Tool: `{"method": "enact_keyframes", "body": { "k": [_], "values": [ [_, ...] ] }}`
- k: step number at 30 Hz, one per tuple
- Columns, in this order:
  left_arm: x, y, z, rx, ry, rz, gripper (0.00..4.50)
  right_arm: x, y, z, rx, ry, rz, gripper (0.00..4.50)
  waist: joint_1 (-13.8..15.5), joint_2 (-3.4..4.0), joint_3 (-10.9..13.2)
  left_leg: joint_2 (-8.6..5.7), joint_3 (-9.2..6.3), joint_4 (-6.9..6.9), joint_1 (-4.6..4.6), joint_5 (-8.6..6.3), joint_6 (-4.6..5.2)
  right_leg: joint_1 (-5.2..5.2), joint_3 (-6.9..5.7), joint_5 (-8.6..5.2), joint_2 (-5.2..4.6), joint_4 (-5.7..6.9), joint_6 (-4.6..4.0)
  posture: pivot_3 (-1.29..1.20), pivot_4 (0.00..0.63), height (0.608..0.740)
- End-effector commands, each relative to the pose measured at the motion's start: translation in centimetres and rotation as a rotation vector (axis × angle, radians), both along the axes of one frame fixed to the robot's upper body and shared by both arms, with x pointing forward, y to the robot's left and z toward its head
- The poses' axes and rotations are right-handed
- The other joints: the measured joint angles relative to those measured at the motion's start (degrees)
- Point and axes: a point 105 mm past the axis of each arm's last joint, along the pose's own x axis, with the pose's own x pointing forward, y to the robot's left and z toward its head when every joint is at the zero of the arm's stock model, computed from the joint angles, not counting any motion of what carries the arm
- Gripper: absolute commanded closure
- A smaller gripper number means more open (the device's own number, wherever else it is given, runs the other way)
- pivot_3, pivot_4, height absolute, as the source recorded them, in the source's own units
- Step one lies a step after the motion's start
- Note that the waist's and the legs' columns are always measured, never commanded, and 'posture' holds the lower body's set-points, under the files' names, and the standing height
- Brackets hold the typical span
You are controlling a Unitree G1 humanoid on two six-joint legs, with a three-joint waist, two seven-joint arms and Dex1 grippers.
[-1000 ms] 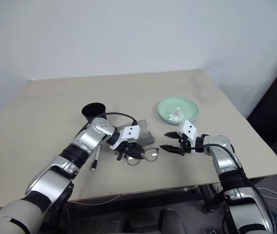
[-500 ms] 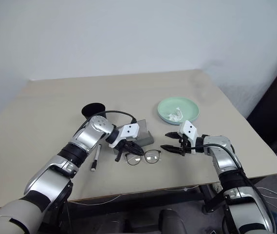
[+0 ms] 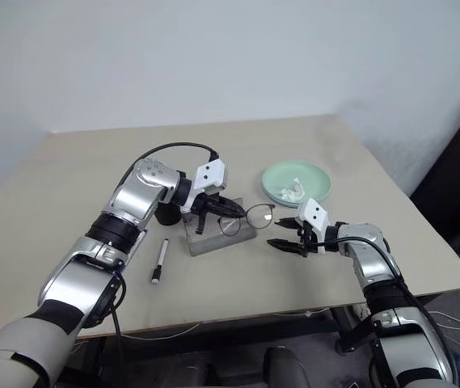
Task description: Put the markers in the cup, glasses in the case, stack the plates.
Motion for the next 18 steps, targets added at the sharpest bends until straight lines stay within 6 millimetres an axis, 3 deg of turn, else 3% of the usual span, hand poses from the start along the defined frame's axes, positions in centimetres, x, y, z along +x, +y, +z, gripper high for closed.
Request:
{"method": "enact_keyframes", "body": {
  "k": [1, 8, 18],
  "values": [
    [1.6, 0.9, 1.9, 0.021, -0.114, 0.05, 4.47, 0.4, -0.1, 1.3, 0.008, -0.047, 0.008, 1.48, 0.0, 0.0, 0.0, 0.0, 0.0, 0.0, 0.01, 0.0, 0.0, 0.0, 0.0, 0.0, 0.0, 0.01, 0.0, 0.0, 0.0, 0.733],
    [3.1, 2.1, -0.5, 0.185, -0.197, 0.115, 4.47, 0.4, 0.1, 1.4, 0.011, -0.051, 0.012, 1.48, 0.1, -0.01, 0.0, -0.02, 0.01, 0.0, -0.02, 0.0, 0.0, 0.01, 0.03, 0.0, 0.0, -0.01, 0.01, 0.0, 0.0, 0.733],
    [2.3, 2.0, -4.0, 0.315, -0.186, 0.069, 4.47, 0.4, 0.1, 1.3, 0.012, -0.054, 0.008, 1.48, 0.1, -0.01, 0.0, -0.02, 0.01, 0.0, -0.02, -0.01, 0.01, 0.01, 0.03, 0.0, 0.0, 0.0, 0.01, 0.0, 0.0, 0.733]
  ]
}}
